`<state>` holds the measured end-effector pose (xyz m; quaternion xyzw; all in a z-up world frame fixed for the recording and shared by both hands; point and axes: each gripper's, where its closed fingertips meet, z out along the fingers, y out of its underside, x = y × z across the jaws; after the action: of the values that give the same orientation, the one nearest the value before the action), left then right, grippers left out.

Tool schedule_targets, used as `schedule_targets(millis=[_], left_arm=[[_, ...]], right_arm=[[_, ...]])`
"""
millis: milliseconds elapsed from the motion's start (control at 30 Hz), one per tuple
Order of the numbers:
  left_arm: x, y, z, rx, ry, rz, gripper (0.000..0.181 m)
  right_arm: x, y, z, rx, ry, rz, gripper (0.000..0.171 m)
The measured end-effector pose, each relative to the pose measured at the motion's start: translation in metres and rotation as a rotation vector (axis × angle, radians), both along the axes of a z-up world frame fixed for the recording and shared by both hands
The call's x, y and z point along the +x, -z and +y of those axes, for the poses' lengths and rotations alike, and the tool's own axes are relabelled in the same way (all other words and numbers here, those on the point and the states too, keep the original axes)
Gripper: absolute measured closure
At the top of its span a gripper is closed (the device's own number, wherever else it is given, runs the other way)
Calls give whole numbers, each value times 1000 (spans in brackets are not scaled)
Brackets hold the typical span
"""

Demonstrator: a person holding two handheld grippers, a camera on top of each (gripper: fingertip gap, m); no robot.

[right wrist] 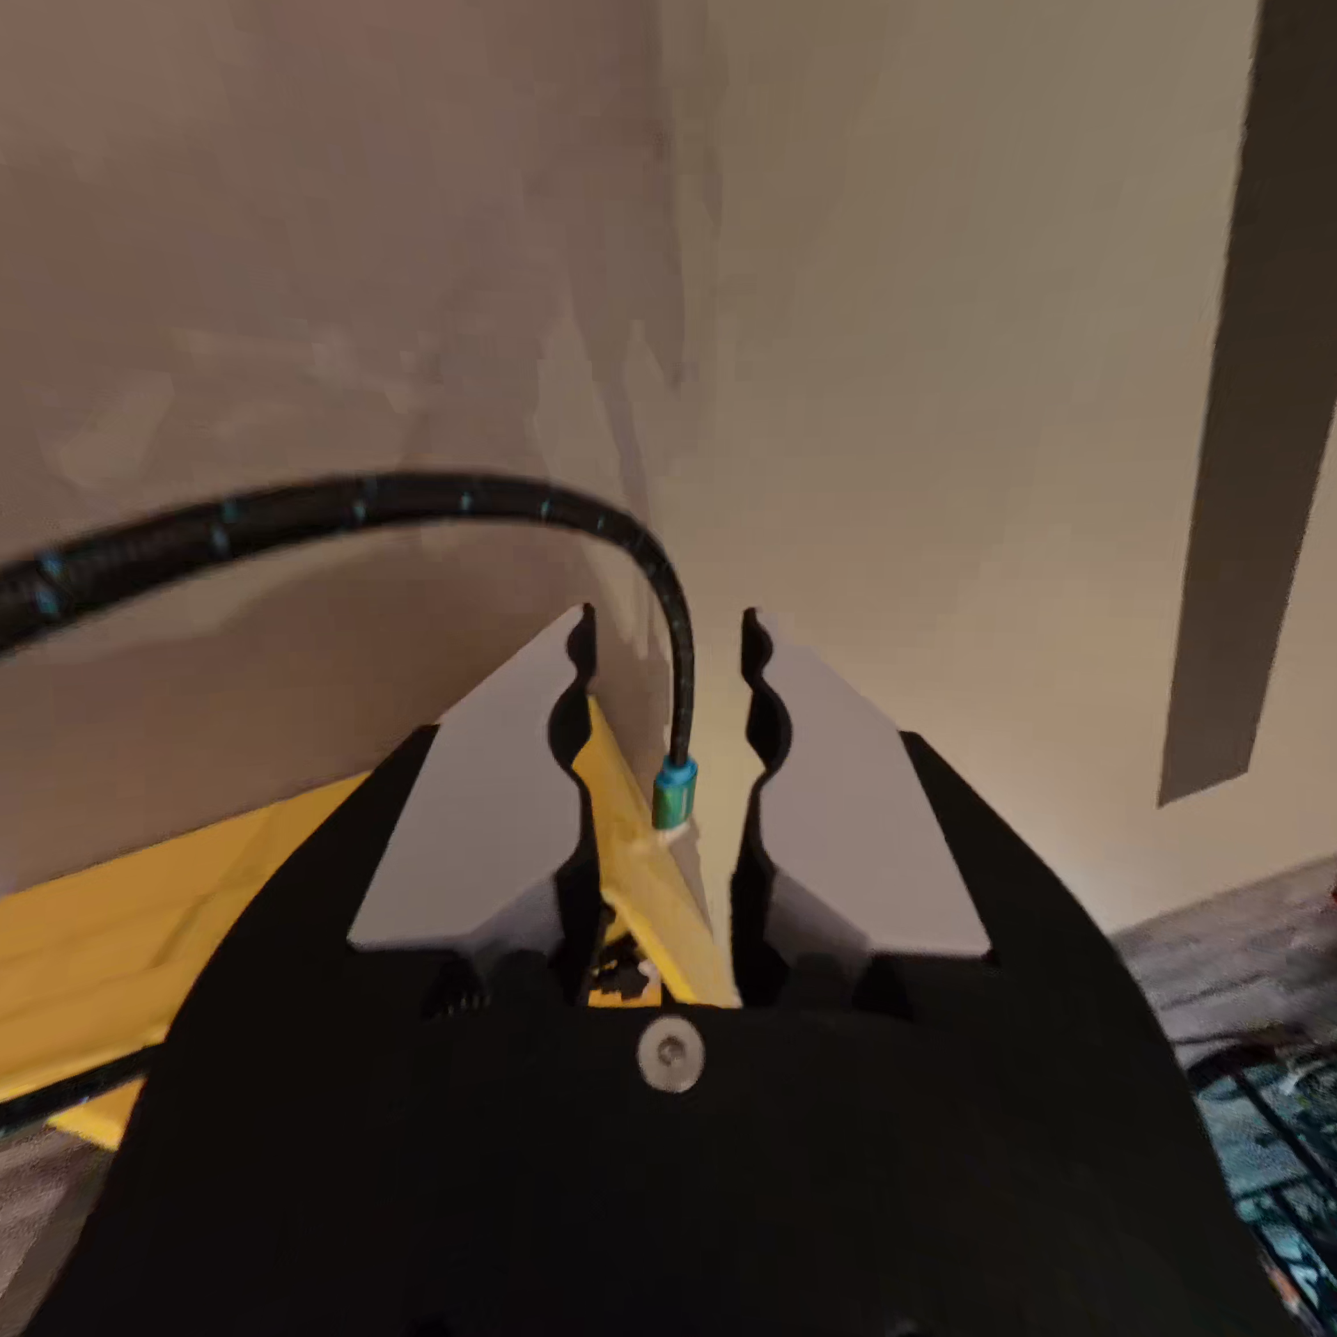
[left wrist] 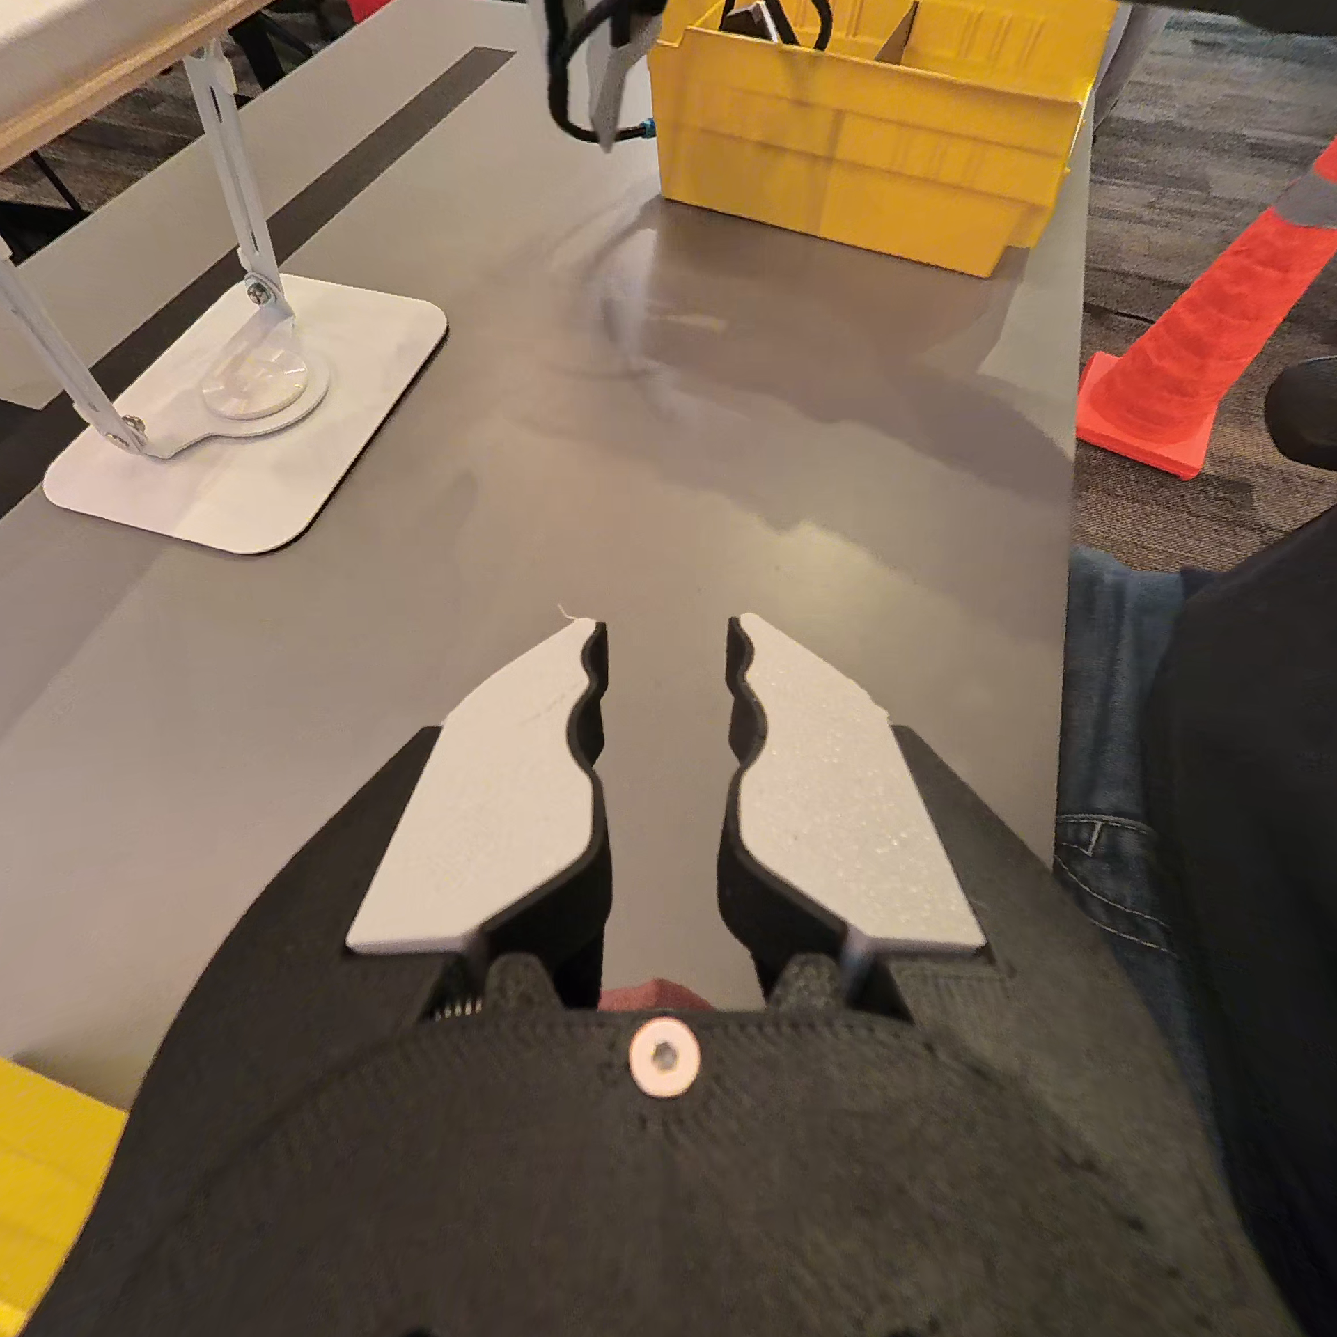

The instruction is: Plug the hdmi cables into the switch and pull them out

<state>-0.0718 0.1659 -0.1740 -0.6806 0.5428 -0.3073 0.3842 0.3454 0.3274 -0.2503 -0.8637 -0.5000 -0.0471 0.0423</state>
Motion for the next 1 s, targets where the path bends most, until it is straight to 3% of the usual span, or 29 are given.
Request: schedule_targets(millis=[100,233,467,600,700,833,1000], left_arm=[[1,1,-1,2,5,8,150],[0,2,-2,6,10,15,150],[1,3,-2,5,13,16,150],[1,3,-2,7,12,20,150],[1,4,-2,7,13,23,150],[1,4,-3,9,15,23,150],[1,3,-3,11,15,25,150]], right_arm=[[-3,9,0,-61,-40,-41,161],[5,7,3,-43,-91,-148,167],[9,-112,30,360,71,-22,168],[42,-180,12,511,187,-65,167],[70,-205,-13,542,315,-55,167],[107,-193,-47,529,478,-12,167],[143,-130,-72,464,613,72,168]])
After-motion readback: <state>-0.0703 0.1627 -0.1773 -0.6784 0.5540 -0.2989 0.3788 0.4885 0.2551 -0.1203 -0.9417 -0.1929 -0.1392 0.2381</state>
